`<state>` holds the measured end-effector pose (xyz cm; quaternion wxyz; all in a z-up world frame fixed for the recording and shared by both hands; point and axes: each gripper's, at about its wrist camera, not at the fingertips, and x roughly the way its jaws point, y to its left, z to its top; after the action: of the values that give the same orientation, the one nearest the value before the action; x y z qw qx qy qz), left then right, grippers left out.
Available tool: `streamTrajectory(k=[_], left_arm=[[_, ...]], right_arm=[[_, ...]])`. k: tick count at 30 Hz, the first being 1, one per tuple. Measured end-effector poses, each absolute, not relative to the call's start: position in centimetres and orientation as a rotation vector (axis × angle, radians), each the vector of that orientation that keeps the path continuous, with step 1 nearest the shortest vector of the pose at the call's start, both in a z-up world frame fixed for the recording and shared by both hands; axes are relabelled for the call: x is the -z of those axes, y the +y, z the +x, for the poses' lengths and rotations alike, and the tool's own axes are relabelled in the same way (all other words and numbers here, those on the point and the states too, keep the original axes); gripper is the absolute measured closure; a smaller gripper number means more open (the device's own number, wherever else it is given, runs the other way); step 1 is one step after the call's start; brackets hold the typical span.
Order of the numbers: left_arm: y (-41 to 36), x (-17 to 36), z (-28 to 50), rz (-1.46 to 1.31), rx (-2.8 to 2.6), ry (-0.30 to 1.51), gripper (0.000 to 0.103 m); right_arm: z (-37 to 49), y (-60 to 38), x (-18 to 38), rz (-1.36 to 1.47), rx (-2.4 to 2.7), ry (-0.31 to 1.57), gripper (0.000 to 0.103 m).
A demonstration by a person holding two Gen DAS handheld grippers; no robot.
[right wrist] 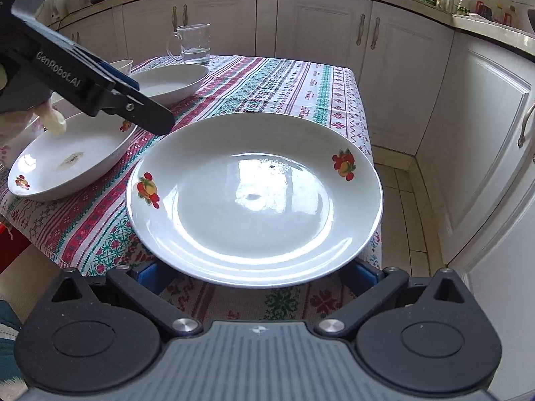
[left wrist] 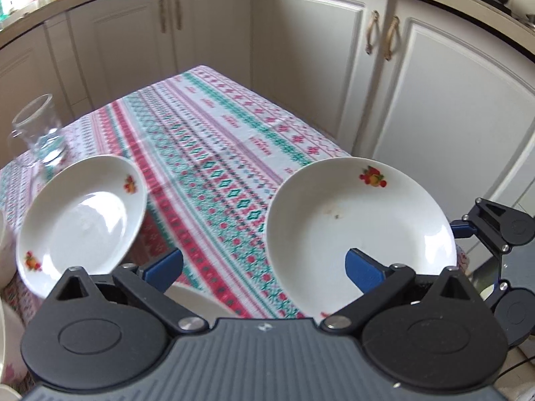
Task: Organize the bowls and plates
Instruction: 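Close the left tool on the plate rim and lift the plate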
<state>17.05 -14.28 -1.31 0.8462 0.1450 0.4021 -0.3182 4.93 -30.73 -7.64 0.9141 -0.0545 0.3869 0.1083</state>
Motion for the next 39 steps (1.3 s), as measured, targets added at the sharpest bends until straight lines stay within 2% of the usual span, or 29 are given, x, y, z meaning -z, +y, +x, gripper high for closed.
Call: streamTrajectory(k=[10, 12, 14, 20, 39], left_arm=[[-19.5, 3.1, 20.7, 0.381, 0.829, 0.936, 0.004], [-20.1, 3.5, 21.2, 0.387, 0.843, 0.956, 0.008], [-20.7, 3.9, 21.8, 0.384, 0.866, 0.982, 0.016], [-21.7, 4.7, 22.4, 0.372, 0.891, 1.03, 0.024], [-20.6, 3.4, 25.0, 0.319, 0.863, 0.993, 0.025]], right_arm=[[4.4, -31.8, 8.2, -0.124, -0.285, 0.721, 0.0], [4.3, -31.9, 8.2, -0.129, -0.3, 0.708, 0.0], [4.3, -32.1, 8.3, -0.132, -0.315, 0.696, 0.0], [4.7, -32.4, 8.3, -0.14, -0.344, 0.685, 0.0], [8.2, -31.9, 7.4, -0.189, -0.359, 0.722, 0.0]])
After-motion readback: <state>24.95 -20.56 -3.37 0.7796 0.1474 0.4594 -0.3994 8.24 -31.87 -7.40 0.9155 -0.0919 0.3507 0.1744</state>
